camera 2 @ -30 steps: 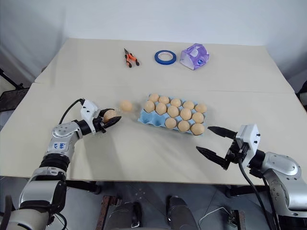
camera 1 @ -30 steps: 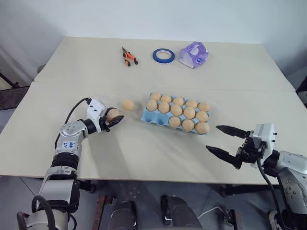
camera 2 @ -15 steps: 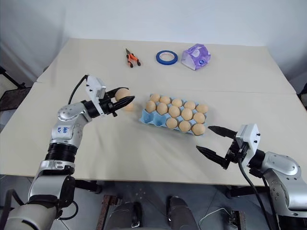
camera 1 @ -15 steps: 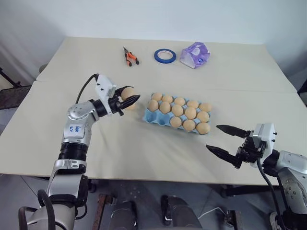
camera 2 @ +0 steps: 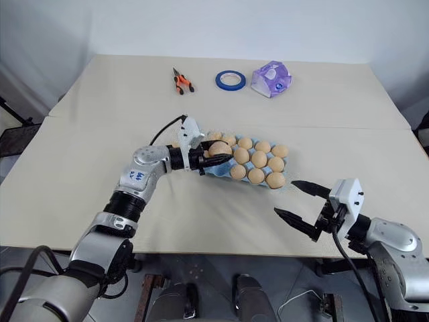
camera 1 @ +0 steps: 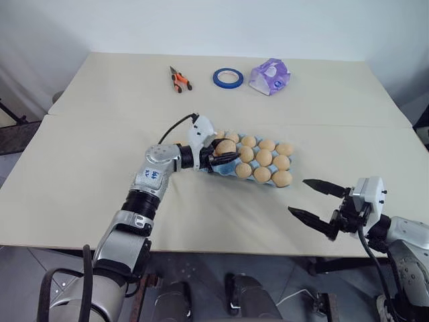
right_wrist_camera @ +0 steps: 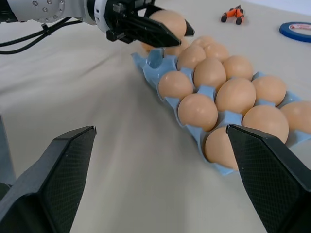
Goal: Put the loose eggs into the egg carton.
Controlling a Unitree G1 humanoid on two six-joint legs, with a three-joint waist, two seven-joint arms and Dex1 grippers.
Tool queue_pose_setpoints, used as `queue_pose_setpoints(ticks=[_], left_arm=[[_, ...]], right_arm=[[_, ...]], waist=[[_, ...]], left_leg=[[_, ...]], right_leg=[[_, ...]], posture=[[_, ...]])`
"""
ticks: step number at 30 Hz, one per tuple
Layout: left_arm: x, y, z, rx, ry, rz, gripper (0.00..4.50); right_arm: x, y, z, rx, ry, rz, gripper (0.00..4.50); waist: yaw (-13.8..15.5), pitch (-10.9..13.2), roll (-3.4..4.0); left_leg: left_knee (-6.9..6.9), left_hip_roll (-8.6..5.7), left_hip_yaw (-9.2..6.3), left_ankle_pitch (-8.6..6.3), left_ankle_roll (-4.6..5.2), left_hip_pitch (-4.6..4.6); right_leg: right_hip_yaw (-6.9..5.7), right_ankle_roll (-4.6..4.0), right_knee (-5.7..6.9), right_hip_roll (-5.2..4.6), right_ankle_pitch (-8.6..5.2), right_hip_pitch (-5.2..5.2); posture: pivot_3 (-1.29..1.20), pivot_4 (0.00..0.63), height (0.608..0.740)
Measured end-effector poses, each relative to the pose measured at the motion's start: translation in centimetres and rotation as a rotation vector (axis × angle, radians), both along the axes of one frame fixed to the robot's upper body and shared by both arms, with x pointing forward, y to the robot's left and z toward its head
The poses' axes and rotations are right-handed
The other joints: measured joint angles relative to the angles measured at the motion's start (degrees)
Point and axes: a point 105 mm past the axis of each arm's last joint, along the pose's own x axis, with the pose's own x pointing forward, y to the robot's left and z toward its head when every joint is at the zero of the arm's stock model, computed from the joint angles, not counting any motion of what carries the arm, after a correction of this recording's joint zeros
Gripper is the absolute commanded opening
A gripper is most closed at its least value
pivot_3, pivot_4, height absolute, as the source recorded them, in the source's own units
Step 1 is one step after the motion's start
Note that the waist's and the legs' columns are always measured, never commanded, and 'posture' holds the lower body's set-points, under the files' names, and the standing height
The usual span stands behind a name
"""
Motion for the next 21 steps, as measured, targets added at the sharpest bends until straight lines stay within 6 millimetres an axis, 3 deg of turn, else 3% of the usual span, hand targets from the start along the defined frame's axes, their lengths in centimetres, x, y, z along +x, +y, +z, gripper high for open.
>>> queue_pose_setpoints(ticks=[4,5,11,21], left_arm=[[-0.24,-0.17,-0.23,0.021,-0.007,-0.024,1.85],[-0.25,-0.19,-0.3,0.023,-0.005,-0.025,2.55],[-0.35,-0.56,-0.39,0.017,0.005,-0.032,4.32],[0.01,0.16,-0.16,0.018,0.009,0.0,4.43]], right_arm=[[-0.26,0.05,-0.13,-0.002,0.004,-0.006,4.5],[-0.25,0.04,-0.13,-0.002,0.003,-0.009,4.5],[-0.25,0.09,-0.03,-0.003,-0.003,-0.014,4.5],[-0.02,0.2,0.39,-0.002,-0.02,-0.009,4.5]], waist=[[0.1,0.0,0.0],[0.1,0.0,0.0],[0.1,0.0,0.0],[0.1,0.0,0.0]], left_leg=[[0.02,0.0,0.0,0.0,0.02,0.0],[0.03,-0.01,0.0,0.0,0.03,0.0],[0.02,-0.01,-0.02,0.01,0.04,0.0],[0.02,0.0,-0.02,0.01,0.04,0.0]], right_leg=[[0.0,0.0,-0.01,-0.04,0.0,0.02],[0.0,0.01,-0.01,-0.04,0.0,0.02],[0.0,0.01,-0.01,-0.03,0.01,0.02],[0.0,0.01,0.0,-0.03,0.01,0.02]], posture=[[0.0,0.15,0.74],[0.0,0.15,0.74],[0.0,0.15,0.74],[0.0,0.15,0.74]])
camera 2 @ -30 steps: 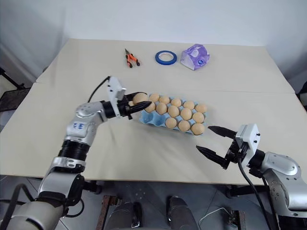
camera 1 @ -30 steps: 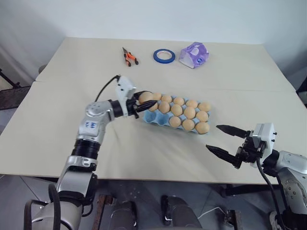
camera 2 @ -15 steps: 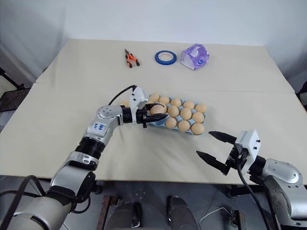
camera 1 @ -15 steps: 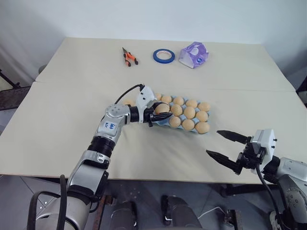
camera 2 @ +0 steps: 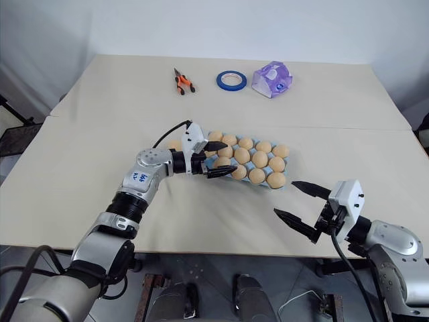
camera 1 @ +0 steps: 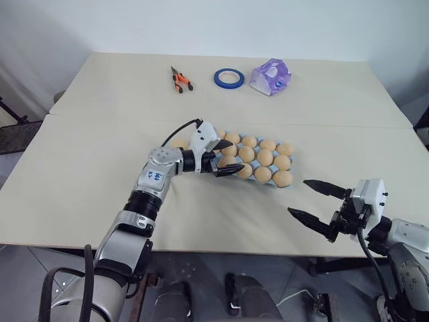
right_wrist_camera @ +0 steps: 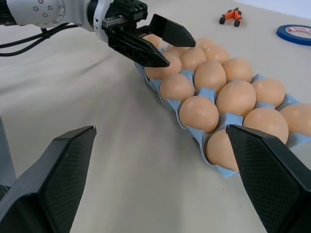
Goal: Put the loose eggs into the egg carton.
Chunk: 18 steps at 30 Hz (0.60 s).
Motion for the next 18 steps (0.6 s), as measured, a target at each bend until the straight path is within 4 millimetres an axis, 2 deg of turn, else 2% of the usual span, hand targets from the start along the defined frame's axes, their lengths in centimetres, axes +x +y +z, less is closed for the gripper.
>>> queue_pose_setpoints(ticks=[6,10,13,16,18], left_arm=[[0.0,3.0,3.2,-0.012,-0.078,0.041,4.43],[-1.3,7.0,4.8,-0.04,-0.138,0.067,4.43],[-2.0,10.4,4.2,-0.06,-0.129,0.136,4.43],[-2.8,15.0,2.6,-0.059,-0.106,0.269,4.43],[-3.3,17.0,2.0,-0.057,-0.103,0.329,4.43]], right_arm=[[0.1,-0.1,0.0,0.002,0.001,0.0,4.5],[0.2,-0.3,-0.1,0.005,0.007,-0.001,4.5],[0.3,-0.2,-0.1,0.007,0.007,0.006,4.5],[0.5,-0.1,0.2,0.007,-0.002,0.015,4.5],[0.5,-0.1,0.2,0.007,-0.004,0.022,4.5]], waist=[[-0.1,0.0,0.01],[-0.2,0.0,0.04],[-0.1,0.0,0.05],[-0.2,0.0,0.04],[0.0,0.0,0.04]], left_leg=[[-0.02,0.03,0.01,0.01,-0.02,0.01],[-0.06,0.07,0.07,0.02,-0.06,0.09],[-0.02,0.06,0.04,0.06,-0.09,0.11],[-0.01,0.06,0.03,0.09,-0.07,0.15],[-0.01,0.04,0.01,0.1,-0.06,0.14]], right_leg=[[0.0,0.0,0.04,0.01,0.0,-0.01],[0.03,-0.02,0.1,0.01,-0.01,0.0],[0.01,-0.05,0.19,-0.02,-0.03,0.0],[0.01,-0.07,0.26,-0.07,-0.03,0.0],[-0.02,-0.08,0.28,-0.14,-0.04,0.01]], posture=[[0.0,0.15,0.74],[0.0,0.15,0.74],[0.0,0.15,0.74],[0.0,0.15,0.74],[0.0,0.15,0.74]])
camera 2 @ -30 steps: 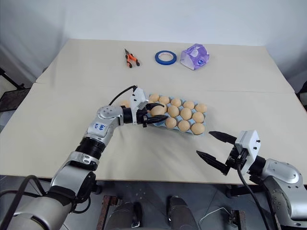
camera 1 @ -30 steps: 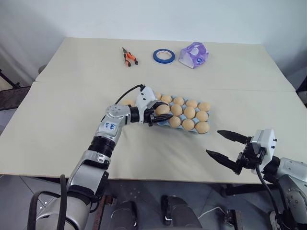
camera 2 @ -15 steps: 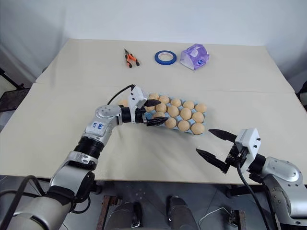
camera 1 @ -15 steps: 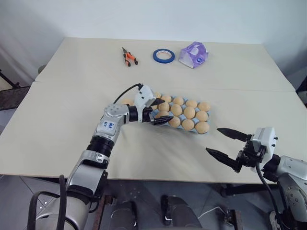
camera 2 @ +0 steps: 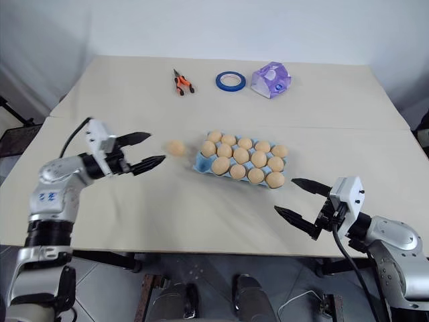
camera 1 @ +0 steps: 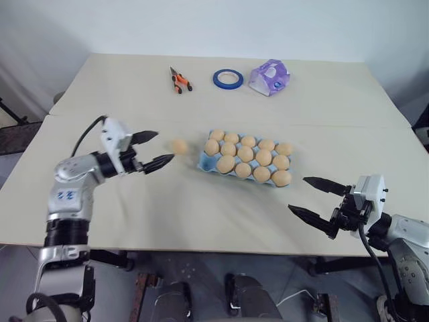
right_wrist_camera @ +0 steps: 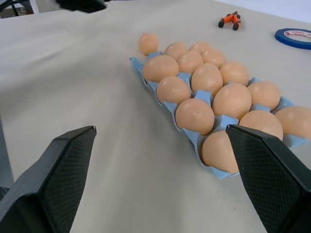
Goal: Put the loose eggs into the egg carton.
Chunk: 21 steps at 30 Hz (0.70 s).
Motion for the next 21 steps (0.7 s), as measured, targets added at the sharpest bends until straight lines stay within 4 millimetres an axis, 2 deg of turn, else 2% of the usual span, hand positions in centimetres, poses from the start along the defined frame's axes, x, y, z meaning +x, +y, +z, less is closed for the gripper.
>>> queue_pose_setpoints(ticks=[2,6,11,18,21], left_arm=[[-1.0,2.3,-0.8,-0.009,0.009,0.057,4.43],[-2.8,5.0,-2.0,-0.048,0.04,0.107,4.43],[-4.2,7.1,-2.8,-0.039,0.057,0.148,4.43],[-4.0,7.0,-2.3,-0.04,0.042,0.14,4.43],[-2.7,5.3,-1.4,-0.046,0.002,0.107,4.43]], right_arm=[[0.0,0.1,0.1,0.0,-0.005,0.007,4.5],[0.1,0.1,0.0,0.002,0.002,0.015,4.5],[0.4,-0.1,0.0,0.006,0.005,0.013,4.5],[0.7,0.0,0.3,0.004,-0.005,0.026,4.5],[0.8,-0.2,0.1,0.006,0.001,0.02,4.5]], waist=[[0.0,0.0,0.0],[0.0,0.0,-0.01],[0.0,0.0,-0.02],[0.0,0.0,-0.02],[0.3,0.0,-0.02]], left_leg=[[-0.02,-0.04,0.0,-0.01,0.0,0.0],[-0.05,-0.05,-0.01,-0.09,-0.1,-0.02],[-0.06,-0.04,-0.03,-0.16,-0.21,-0.01],[-0.19,-0.05,-0.03,-0.16,-0.22,-0.02],[-0.16,-0.07,-0.04,-0.16,-0.21,-0.05]], right_leg=[[-0.01,-0.01,-0.01,-0.09,-0.01,0.01],[-0.05,-0.03,-0.05,-0.16,-0.01,0.01],[-0.06,-0.09,-0.06,-0.17,-0.05,0.01],[-0.08,-0.09,-0.18,-0.19,-0.05,0.0],[-0.12,-0.08,-0.19,-0.19,-0.04,0.02]], posture=[[0.0,0.15,0.74],[0.0,0.15,0.74],[0.0,0.15,0.74],[0.0,0.15,0.74],[0.0,0.15,0.74]])
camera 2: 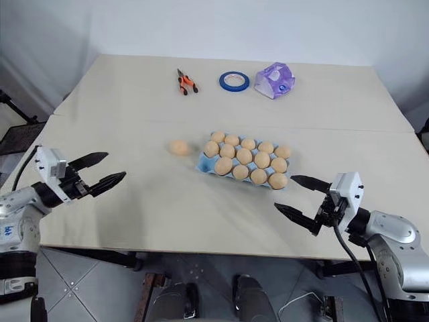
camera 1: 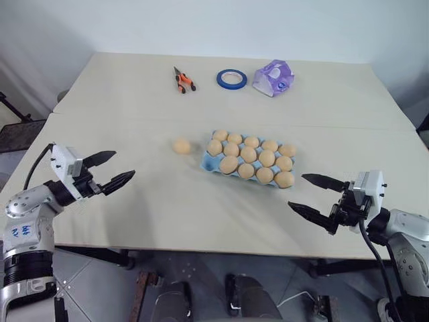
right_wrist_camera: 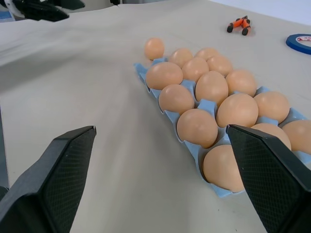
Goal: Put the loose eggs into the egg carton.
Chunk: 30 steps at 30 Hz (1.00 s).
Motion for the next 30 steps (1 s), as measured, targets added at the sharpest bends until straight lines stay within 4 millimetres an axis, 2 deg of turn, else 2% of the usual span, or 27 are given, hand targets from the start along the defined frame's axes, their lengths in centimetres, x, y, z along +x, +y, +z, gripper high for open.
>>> queue_pose_setpoints(ticks=[1,2,5,8,12,16,20,23,27,30], left_arm=[[1.4,-1.7,0.7,-0.011,-0.027,-0.021,4.43],[1.7,-2.3,0.9,-0.011,-0.036,-0.031,4.43],[4.9,-6.4,2.0,-0.025,-0.092,-0.069,4.43],[7.4,-8.5,1.9,-0.007,-0.076,-0.042,4.43],[9.8,-9.9,0.1,0.051,0.004,0.018,4.43],[10.6,-10.4,-2.1,0.092,0.072,0.053,4.43],[11.4,-10.6,-2.8,0.104,0.123,0.099,4.43],[11.7,-11.1,-3.1,0.088,0.154,0.111,3.81],[11.6,-11.4,-3.4,0.063,0.176,0.099,2.57],[11.6,-11.5,-3.1,0.064,0.173,0.089,2.44]], right_arm=[[0.1,0.0,0.0,-0.001,0.001,0.001,4.5],[0.1,0.2,0.1,-0.001,-0.003,0.007,4.5],[0.3,0.4,0.2,0.002,-0.011,0.013,4.5],[0.2,0.3,0.1,0.003,-0.007,0.011,4.5],[-0.1,0.1,-0.2,0.002,0.004,0.001,4.5],[-0.5,-0.2,-0.5,-0.001,0.015,-0.022,4.5],[-0.9,-0.3,-0.8,-0.005,0.023,-0.034,4.5],[-1.0,-0.2,-0.8,-0.006,0.02,-0.04,4.5],[-1.0,-0.1,-0.6,-0.007,0.015,-0.042,4.5],[-1.0,-0.1,-0.6,-0.007,0.011,-0.04,4.5]], waist=[[0.4,0.0,0.0],[0.4,0.0,0.0],[0.9,0.0,-0.01],[0.7,0.0,-0.02],[0.5,0.0,-0.02],[0.1,0.0,-0.03],[-0.1,0.0,-0.04],[-0.2,0.0,-0.05],[-0.3,0.0,-0.05],[-0.2,0.0,-0.05]], left_leg=[[0.05,-0.04,-0.01,0.03,0.04,-0.04],[0.07,-0.04,0.01,0.03,0.05,-0.04],[0.14,-0.09,0.05,0.06,0.14,-0.09],[0.14,-0.05,0.16,0.15,0.45,-0.08],[0.09,-0.01,0.13,0.1,0.38,-0.13],[0.08,0.03,0.16,0.06,0.33,-0.18],[0.13,0.0,0.15,0.06,0.35,-0.18],[0.14,-0.02,0.19,0.06,0.36,-0.15],[0.13,0.01,0.18,0.07,0.35,-0.15],[0.13,-0.01,0.19,0.06,0.35,-0.16]], right_leg=[[-0.02,0.06,0.0,0.0,0.04,0.0],[0.01,0.08,0.0,0.01,0.06,0.0],[0.07,0.22,-0.15,0.05,0.18,0.04],[0.14,0.26,-0.17,0.12,0.2,0.02],[0.11,0.27,-0.2,0.23,0.19,-0.05],[0.07,0.27,-0.22,0.29,0.18,-0.12],[-0.02,0.28,-0.2,0.27,0.18,-0.11],[-0.04,0.29,-0.18,0.25,0.19,-0.09],[-0.05,0.29,-0.17,0.3,0.19,-0.11],[-0.06,0.29,-0.18,0.28,0.19,-0.11]], posture=[[0.0,0.15,0.74],[0.0,0.15,0.74],[0.0,0.15,0.74],[0.0,0.15,0.74],[0.0,0.15,0.74],[0.0,0.15,0.74],[0.0,0.15,0.74],[0.0,0.15,0.74],[0.0,0.15,0.74],[0.0,0.15,0.74]])
